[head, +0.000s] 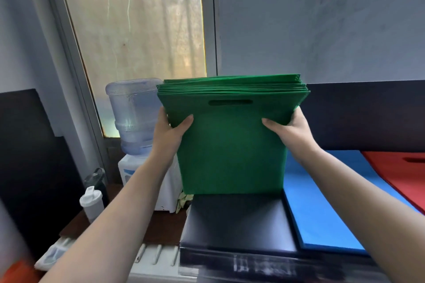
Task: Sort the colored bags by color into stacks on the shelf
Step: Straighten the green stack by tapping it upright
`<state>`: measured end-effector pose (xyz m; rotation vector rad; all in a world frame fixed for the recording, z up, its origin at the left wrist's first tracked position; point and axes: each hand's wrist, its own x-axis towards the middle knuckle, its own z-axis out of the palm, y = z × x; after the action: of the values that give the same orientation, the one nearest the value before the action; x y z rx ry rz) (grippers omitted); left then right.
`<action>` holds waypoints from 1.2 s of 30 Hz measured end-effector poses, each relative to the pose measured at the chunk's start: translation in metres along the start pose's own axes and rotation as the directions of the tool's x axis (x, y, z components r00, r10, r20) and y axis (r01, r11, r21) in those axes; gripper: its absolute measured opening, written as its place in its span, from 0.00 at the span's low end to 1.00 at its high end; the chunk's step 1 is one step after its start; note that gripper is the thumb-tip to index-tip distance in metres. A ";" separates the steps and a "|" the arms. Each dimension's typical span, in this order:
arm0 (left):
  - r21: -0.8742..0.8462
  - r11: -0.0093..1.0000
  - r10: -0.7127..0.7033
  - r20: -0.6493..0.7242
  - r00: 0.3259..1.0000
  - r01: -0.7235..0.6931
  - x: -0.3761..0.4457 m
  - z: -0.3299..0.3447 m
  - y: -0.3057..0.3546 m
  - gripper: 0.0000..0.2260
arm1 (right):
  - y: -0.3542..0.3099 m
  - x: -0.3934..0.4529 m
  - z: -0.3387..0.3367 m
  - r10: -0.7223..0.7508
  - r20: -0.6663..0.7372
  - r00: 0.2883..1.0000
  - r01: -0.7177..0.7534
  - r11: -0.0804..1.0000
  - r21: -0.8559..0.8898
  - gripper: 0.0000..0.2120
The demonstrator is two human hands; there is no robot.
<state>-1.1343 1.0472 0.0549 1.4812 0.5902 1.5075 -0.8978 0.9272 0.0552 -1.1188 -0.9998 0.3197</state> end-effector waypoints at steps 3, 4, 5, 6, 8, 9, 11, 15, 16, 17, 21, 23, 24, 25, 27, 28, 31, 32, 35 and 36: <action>0.036 0.998 0.053 -0.038 0.998 -0.052 -0.002 0.008 0.012 0.17 | -0.010 0.001 0.004 -0.036 -0.044 0.998 0.038 0.998 0.051 0.19; 0.057 0.994 0.094 -0.058 0.994 -0.090 -0.002 0.011 0.016 0.17 | -0.015 0.003 0.006 -0.051 -0.054 0.997 0.054 0.997 0.054 0.19; 0.083 0.988 0.137 -0.077 0.988 -0.131 -0.001 0.013 0.021 0.16 | -0.021 0.006 0.008 -0.067 -0.063 0.996 0.071 0.996 0.052 0.18; 0.095 0.982 0.169 -0.092 0.981 -0.161 0.001 0.014 0.026 0.16 | -0.026 0.009 0.010 -0.082 -0.068 0.994 0.085 0.995 0.051 0.18; 0.081 0.983 0.172 -0.100 0.980 -0.164 0.007 0.013 0.034 0.15 | -0.035 0.016 0.012 -0.081 -0.055 0.995 0.084 0.995 0.059 0.20; 0.079 0.988 0.142 -0.092 0.986 -0.135 0.008 0.011 0.035 0.14 | -0.036 0.019 0.011 -0.059 -0.037 0.998 0.061 0.997 0.051 0.21; 0.091 0.995 0.034 -0.054 0.998 -0.029 0.007 0.007 0.027 0.13 | -0.029 0.016 0.009 0.026 0.010 1.000 -0.025 0.999 -0.028 0.24; 0.185 0.981 -0.041 -0.071 0.997 0.053 -0.004 0.004 0.010 0.14 | -0.015 0.005 0.007 0.093 0.008 0.996 -0.092 0.987 -0.134 0.17; 0.179 0.983 -0.018 -0.092 0.996 0.034 -0.002 0.005 0.012 0.13 | -0.019 0.006 0.009 0.082 -0.002 0.997 -0.082 0.990 -0.116 0.17; 0.187 0.982 0.012 -0.103 0.995 0.007 0.000 0.006 0.016 0.12 | -0.024 0.007 0.011 0.070 -0.012 0.997 -0.071 0.993 -0.094 0.16; 0.191 0.981 0.059 -0.123 0.991 -0.034 0.005 0.004 0.021 0.11 | -0.031 0.009 0.014 0.039 0.009 0.999 -0.038 0.997 -0.073 0.18; 0.144 0.989 -0.024 -0.097 0.995 0.038 -0.001 0.002 0.016 0.12 | -0.023 0.002 0.011 0.117 0.053 0.992 -0.112 0.990 -0.088 0.18; 0.132 0.989 -0.053 -0.086 0.995 0.064 -0.004 0.001 0.013 0.13 | -0.019 -0.002 0.009 0.156 0.069 0.985 -0.149 0.984 -0.096 0.18; 0.128 0.989 -0.066 -0.081 0.995 0.076 -0.005 0.000 0.012 0.14 | -0.018 -0.004 0.008 0.167 0.066 0.984 -0.159 0.981 -0.111 0.18; 0.118 0.990 -0.070 -0.087 0.994 0.080 -0.004 0.000 0.015 0.15 | -0.024 -0.003 0.006 0.085 0.022 0.996 -0.080 0.985 -0.153 0.25; 0.121 0.990 -0.064 -0.088 0.994 0.075 -0.003 0.001 0.018 0.15 | -0.029 -0.001 0.006 0.013 0.004 1.000 -0.012 0.983 -0.185 0.32; 0.156 0.988 -0.003 -0.067 0.998 0.014 -0.001 0.004 0.027 0.17 | -0.048 0.002 0.004 -0.223 0.019 0.975 0.217 0.921 -0.325 0.48; 0.168 0.986 0.022 -0.067 0.998 -0.011 -0.001 0.005 0.029 0.18 | -0.053 0.003 0.003 -0.302 0.044 0.952 0.296 0.878 -0.375 0.50; 0.229 0.969 0.112 -0.070 0.991 -0.094 0.001 0.007 0.038 0.23 | -0.064 0.004 -0.001 -0.424 0.165 0.891 0.442 0.719 -0.536 0.42; 0.250 0.961 0.135 -0.067 0.989 -0.114 0.003 0.007 0.041 0.24 | -0.066 0.005 -0.001 -0.415 0.192 0.889 0.443 0.677 -0.588 0.37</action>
<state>-1.1384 1.0286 0.0917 1.6758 0.7691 1.6465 -0.9106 0.9000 0.1143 -1.4144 -1.4280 -0.4156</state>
